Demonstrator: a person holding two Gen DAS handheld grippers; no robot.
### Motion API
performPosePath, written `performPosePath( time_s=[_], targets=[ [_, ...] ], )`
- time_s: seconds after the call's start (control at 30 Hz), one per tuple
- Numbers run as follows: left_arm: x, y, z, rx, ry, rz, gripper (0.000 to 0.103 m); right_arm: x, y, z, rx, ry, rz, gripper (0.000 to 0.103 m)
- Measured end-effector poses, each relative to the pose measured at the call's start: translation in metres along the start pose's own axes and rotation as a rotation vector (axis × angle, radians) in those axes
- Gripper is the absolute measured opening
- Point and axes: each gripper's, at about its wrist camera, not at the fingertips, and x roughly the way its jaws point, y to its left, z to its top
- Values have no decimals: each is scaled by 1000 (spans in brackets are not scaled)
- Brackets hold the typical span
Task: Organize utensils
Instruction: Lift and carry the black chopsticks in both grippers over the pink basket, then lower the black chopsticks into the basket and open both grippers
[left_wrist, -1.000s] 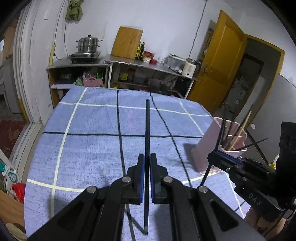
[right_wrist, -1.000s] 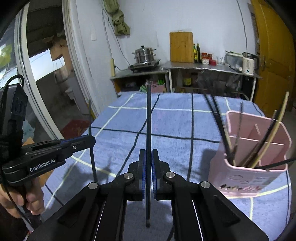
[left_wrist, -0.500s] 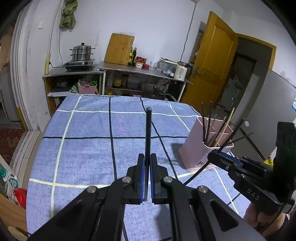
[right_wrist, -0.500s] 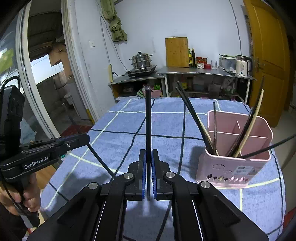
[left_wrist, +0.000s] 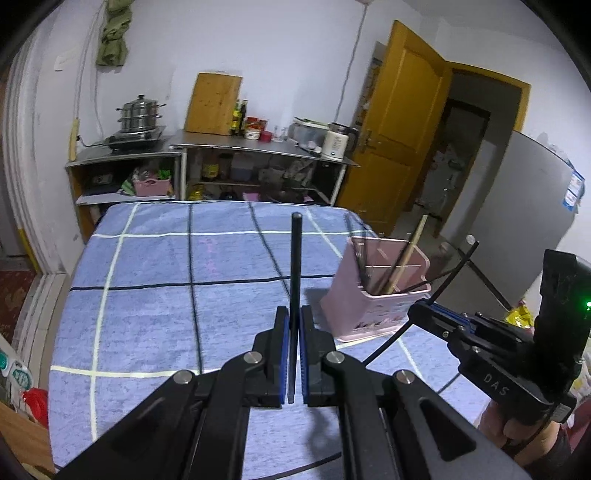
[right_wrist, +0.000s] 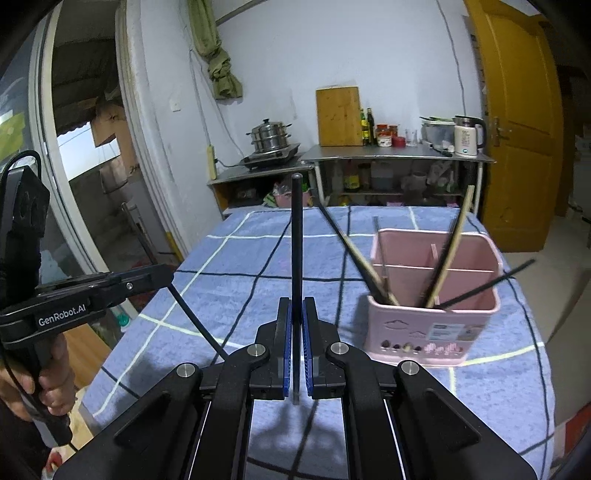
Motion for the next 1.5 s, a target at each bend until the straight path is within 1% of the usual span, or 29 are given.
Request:
performPosePath(
  time_s=[0.3, 0.47, 0.57, 0.83, 1.1, 1.23, 1.5],
  targets=[
    [16, -40, 12, 42, 14, -96, 6, -25, -34, -1, 51, -28, -68, 5],
    [24, -59, 26, 53, 9, -136, 6, -36, -51, 8, 72, -55, -89, 5],
    [27, -68, 40, 57, -2, -154, 6, -41, -58, 19, 74, -79, -101, 5],
    [27, -88, 73, 91, -54, -162, 6, -57, -68, 51, 80, -158, -120, 5],
    [35, -101, 103, 114, -107, -169, 6, -58, -75, 74, 70, -212, -148, 5],
    [50, -103, 107, 125, -102, -162, 6, -46, -80, 78, 74, -204, -156, 5],
    [79, -99, 99, 118, -60, -162, 6, -20, -88, 76, 80, -178, -164, 5]
  ],
)
